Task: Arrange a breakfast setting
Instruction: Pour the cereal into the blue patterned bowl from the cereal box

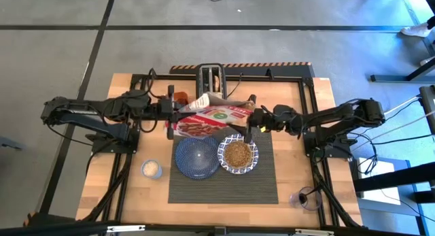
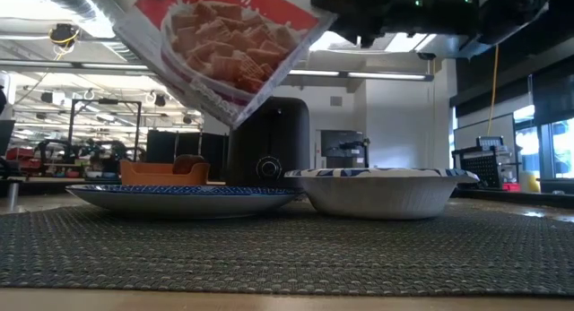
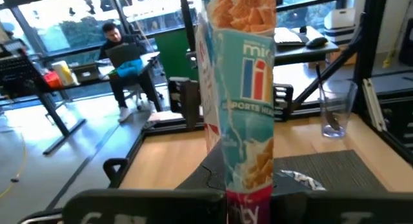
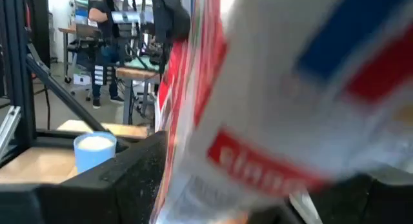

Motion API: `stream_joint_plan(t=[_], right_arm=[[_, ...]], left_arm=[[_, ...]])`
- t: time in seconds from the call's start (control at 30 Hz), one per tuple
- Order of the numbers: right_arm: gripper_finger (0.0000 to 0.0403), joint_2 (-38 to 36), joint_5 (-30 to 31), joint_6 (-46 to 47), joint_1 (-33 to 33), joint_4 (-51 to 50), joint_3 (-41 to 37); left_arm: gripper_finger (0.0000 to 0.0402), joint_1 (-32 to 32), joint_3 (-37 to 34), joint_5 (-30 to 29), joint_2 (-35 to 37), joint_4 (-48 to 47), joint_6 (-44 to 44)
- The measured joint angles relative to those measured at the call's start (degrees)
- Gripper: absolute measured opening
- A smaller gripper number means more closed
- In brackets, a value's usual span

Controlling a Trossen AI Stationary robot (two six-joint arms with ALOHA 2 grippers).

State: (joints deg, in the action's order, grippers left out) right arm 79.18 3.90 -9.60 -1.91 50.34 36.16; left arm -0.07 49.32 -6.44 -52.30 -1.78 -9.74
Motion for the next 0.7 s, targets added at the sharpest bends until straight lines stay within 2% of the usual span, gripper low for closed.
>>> stream_joint_plan(t=[0.1, 0.17, 0.43, 0.47, 0.7], right_arm=[[0.0292, -0.2, -0.5, -1.2, 0.0, 0.3, 1.2], [0.0261, -0.2, -1.2, -1.2, 0.0, 0.2, 1.8], [0.0083, -0.2, -2.2, -4.2, 0.0, -0.4, 2.1], [0.0073, -0.2, -2.3, -4.6, 0.1, -0.4, 2.1], [0.0072, -0.5, -1.4, -5.9, 0.1, -1.6, 2.1]], left_arm=[[0.0, 0.0, 0.0, 0.6, -0.6, 0.8, 0.0], [0.0, 0.0, 0.0, 0.7, -0.7, 0.3, 0.0], [0.0001, 0.0, 0.0, 1.3, -0.6, 1.1, -0.6], [0.0004, 0.0, 0.0, 1.3, -0.6, 1.1, -0.6], [0.0037, 0.0, 0.0, 0.3, -0.6, 1.5, 0.4]])
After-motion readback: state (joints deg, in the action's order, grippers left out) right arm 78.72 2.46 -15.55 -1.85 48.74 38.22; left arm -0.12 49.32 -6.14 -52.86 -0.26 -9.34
